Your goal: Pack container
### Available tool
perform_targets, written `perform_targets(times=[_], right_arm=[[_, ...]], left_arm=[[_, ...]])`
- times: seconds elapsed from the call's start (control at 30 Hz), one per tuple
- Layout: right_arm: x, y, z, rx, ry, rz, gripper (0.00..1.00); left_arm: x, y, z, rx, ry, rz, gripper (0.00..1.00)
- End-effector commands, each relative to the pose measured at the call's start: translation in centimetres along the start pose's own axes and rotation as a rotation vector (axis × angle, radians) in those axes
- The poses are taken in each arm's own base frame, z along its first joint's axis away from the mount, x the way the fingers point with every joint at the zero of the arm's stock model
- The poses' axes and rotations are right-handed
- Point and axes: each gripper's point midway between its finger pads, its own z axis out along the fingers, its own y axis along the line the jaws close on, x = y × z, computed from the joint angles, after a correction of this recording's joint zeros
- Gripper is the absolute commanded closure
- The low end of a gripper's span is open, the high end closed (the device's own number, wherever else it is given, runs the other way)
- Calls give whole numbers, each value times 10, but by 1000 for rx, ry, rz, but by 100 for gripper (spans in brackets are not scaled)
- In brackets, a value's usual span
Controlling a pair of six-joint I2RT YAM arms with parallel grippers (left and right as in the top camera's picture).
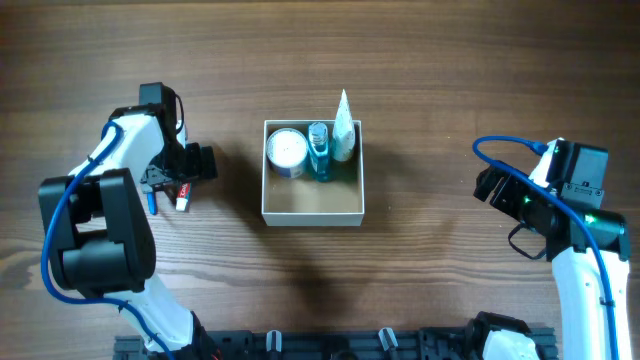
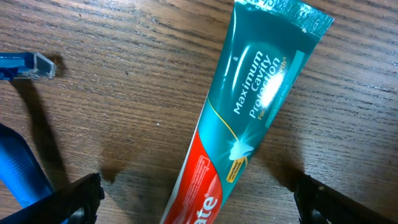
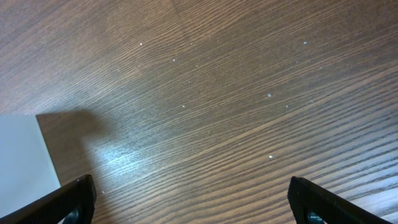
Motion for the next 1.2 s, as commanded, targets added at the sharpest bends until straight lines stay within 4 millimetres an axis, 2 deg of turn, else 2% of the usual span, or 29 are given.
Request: perform_targets(times=[0.0,0.07,0.13,0.2,0.23,0.3,0.33,0.47,0.57,0.67,0.73,0.8,0.9,0.97,1.07,1.1,1.17], right_arm=[[1,2,1,-13,7,-8,0],[1,2,1,-13,7,-8,0],[1,2,1,-13,7,-8,0],[0,2,1,-13,7,-8,0],[1,2,1,-13,7,-8,0],[1,2,1,-13,7,-8,0],[1,2,1,-13,7,-8,0],[1,2,1,-13,7,-8,0],[1,2,1,-13,7,-8,0],[1,2,1,-13,7,-8,0],[1,2,1,-12,7,-8,0],[1,2,1,-13,7,-8,0],[1,2,1,-13,7,-12,0],[1,2,1,-13,7,-12,0],[1,2,1,-13,7,-12,0],[1,2,1,-13,7,-11,0],[1,2,1,-13,7,-11,0]], left_arm=[[4,0,15,2,43,13,0],[6,0,15,1,52,14,1],[9,0,15,0,63,14,10],[11,1,15,-2,71,10,28],[12,1,15,-2,73,3,41],[13,1,14,-3,77,4,57],[13,1,14,-3,80,4,61],[13,1,14,-3,80,4,74],[13,1,14,-3,80,4,77],[11,1,12,-2,71,0,93],[6,0,6,0,51,-22,96],[-2,0,-10,5,15,-26,96],[-11,-1,-48,17,-58,-57,96],[-16,-13,-90,36,-160,-25,96],[-15,-45,-148,77,-346,111,96],[-11,-65,-174,97,-434,214,96],[3,-105,-210,124,-569,440,96]])
